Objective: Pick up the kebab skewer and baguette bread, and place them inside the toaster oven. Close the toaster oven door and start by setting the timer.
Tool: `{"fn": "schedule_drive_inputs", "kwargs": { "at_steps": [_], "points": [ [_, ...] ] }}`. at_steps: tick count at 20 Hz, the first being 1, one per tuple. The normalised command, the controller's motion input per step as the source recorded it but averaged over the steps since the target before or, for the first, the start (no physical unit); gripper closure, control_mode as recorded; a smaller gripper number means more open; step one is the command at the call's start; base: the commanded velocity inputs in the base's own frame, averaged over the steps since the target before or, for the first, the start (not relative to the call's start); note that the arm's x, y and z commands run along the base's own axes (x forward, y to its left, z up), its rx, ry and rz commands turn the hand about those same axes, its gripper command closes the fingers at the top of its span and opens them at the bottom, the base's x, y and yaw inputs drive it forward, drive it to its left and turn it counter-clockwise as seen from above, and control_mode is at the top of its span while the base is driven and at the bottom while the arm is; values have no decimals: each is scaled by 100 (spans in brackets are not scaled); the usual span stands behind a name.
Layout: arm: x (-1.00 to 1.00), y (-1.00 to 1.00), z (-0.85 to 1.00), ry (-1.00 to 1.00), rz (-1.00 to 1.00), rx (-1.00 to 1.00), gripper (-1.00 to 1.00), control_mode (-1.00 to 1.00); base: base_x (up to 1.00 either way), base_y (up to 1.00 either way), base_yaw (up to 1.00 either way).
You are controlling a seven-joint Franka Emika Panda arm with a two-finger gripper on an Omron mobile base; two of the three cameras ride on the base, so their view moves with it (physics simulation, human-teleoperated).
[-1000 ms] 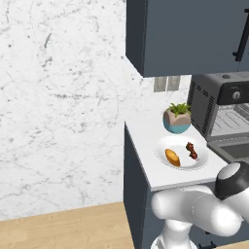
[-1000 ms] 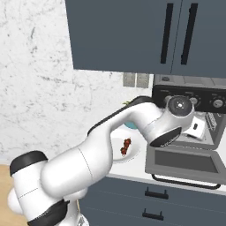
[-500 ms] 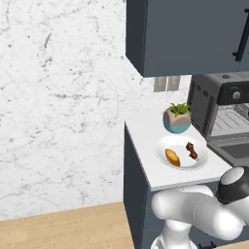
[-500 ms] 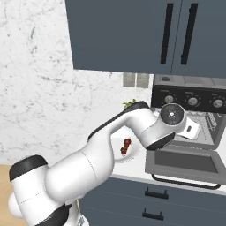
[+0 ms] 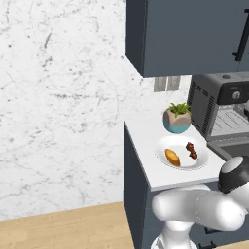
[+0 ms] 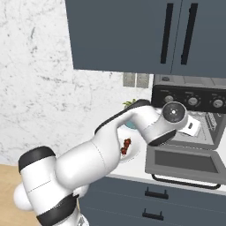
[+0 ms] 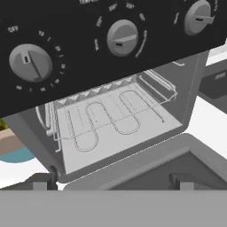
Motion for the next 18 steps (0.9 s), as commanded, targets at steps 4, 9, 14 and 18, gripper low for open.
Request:
{"fn": "schedule_drive_inputs", "kwargs": {
  "at_steps": [4,9,14,18],
  "points": [
    [3,-6,-19,-10,1,-6,-100,-100,0,0,0],
    [0,-10,-45,-13,6,-8,-100,-100,0,0,0],
    [0,-5,-10,-9,0,-2,-100,-100,0,0,0],
    [0,-11,-1,-2,0,-4,-100,-100,0,0,0]
  ]
}}
